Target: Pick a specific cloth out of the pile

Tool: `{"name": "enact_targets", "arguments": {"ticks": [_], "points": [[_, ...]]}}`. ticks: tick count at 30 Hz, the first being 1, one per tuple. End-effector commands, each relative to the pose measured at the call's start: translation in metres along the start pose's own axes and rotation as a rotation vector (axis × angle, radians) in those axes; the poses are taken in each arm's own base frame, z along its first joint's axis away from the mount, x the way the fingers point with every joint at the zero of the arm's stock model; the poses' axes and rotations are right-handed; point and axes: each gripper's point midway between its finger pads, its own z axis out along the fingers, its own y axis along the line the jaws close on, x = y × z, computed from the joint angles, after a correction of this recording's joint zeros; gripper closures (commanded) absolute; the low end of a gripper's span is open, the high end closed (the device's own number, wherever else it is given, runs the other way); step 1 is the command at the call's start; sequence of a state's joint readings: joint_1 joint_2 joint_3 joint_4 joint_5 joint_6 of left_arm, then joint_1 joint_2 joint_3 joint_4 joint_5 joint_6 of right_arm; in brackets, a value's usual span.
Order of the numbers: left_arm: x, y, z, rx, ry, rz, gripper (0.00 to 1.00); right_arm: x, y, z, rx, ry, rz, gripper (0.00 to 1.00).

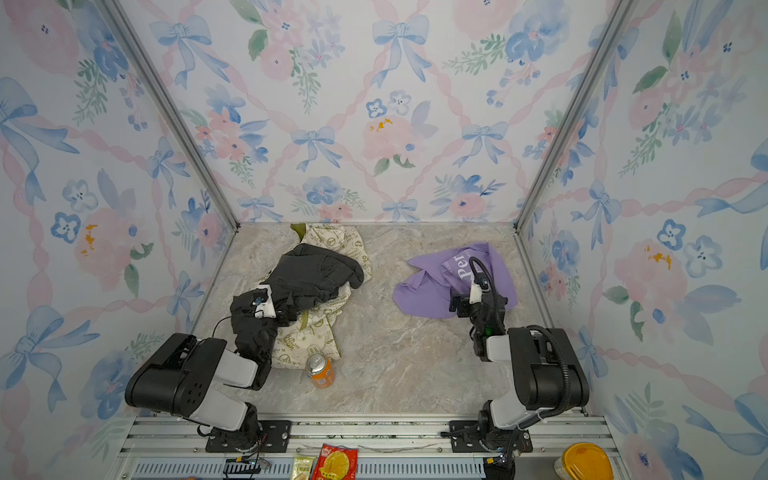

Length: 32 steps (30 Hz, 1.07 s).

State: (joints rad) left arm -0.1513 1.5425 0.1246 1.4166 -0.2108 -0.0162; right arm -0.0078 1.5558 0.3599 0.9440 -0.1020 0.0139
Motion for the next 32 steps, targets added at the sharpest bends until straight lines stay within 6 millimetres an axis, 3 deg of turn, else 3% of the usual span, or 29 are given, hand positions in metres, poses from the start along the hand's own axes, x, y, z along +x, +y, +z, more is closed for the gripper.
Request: {"name": "enact_targets", "arguments": {"ticks": [1, 8, 32], "points": [[-0.009, -0.004, 0.005, 0.021, -0.031, 0.011, 0.02, -0.009, 0.000, 0.003, -0.005, -0.021, -0.014, 0.03], [-0.004, 0.011, 0.014, -0.068, 0.007, -0.025, 0.02, -0.010, 0.000, 0.003, 0.005, -0.018, -0.019, 0.03], [-0.004, 0.012, 0.016, -0.050, 0.013, -0.036, 0.02, -0.009, -0.008, 0.004, 0.066, -0.005, -0.017, 0.03]]}}
